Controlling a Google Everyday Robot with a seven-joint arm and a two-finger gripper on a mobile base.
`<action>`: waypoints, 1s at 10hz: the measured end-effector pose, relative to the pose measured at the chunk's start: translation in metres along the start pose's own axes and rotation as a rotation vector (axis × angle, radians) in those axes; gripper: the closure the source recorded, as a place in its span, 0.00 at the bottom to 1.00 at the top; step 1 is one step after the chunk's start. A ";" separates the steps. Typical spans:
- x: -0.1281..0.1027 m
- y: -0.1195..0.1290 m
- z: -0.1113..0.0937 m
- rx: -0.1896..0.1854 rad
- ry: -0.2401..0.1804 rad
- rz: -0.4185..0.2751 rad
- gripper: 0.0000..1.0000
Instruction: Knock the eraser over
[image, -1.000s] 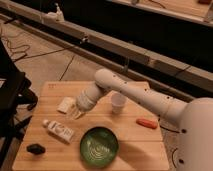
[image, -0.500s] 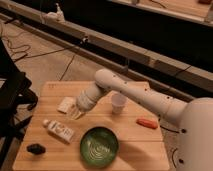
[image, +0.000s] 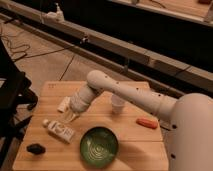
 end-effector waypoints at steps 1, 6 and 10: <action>-0.004 0.000 0.011 -0.023 -0.010 -0.013 1.00; -0.034 -0.002 0.081 -0.159 -0.094 -0.098 1.00; -0.055 0.005 0.132 -0.282 -0.081 -0.161 1.00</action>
